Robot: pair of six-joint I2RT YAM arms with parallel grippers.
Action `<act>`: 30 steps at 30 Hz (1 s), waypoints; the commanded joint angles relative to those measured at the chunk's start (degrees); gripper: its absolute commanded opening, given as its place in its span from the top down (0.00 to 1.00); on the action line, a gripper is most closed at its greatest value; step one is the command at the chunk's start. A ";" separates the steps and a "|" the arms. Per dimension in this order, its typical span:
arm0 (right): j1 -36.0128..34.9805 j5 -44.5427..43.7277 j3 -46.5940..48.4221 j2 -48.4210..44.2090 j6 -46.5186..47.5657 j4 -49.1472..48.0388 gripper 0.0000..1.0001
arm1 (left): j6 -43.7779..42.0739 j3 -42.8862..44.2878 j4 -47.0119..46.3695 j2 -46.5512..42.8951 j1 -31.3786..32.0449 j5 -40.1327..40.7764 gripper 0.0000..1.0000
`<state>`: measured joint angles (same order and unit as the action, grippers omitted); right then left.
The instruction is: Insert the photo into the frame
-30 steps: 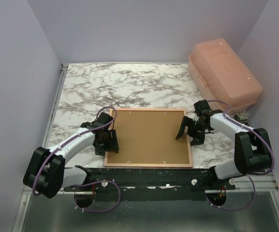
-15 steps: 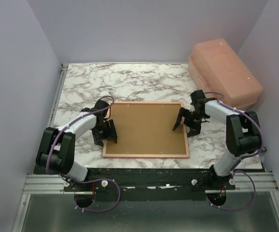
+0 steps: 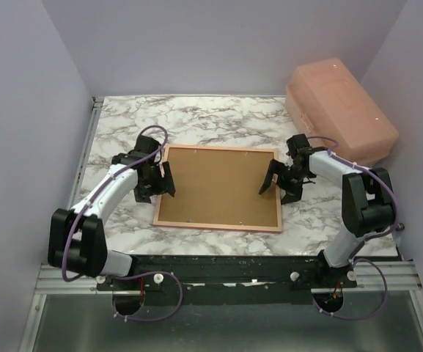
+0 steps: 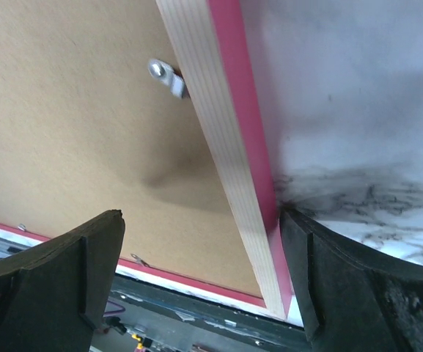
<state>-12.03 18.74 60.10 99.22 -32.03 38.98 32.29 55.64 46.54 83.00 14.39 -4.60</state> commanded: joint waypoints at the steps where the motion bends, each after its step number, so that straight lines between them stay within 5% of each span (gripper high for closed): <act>1: -0.66 -2.15 -4.03 -4.34 1.16 1.71 0.05 | -3.56 2.52 5.27 -12.24 0.55 6.52 0.16; 7: -0.71 -1.43 -10.82 -11.82 0.18 3.85 0.05 | -3.45 -0.70 2.75 -29.45 1.03 -0.37 0.12; 9: -0.67 0.46 -13.24 -13.82 -0.50 3.91 0.05 | -2.39 -2.81 0.37 -34.50 1.23 -4.68 0.02; 15: -0.79 2.85 -19.21 -18.80 -2.68 3.04 0.04 | 1.80 -9.00 -5.13 -44.49 4.60 -12.79 0.02; 30: -1.45 1.35 -21.23 -17.23 -3.85 0.88 0.35 | 4.09 -8.63 -10.81 -36.60 27.50 -1.27 0.05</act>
<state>-13.15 21.08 38.39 80.44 -35.20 41.41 36.29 43.68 37.93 43.57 37.87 -11.31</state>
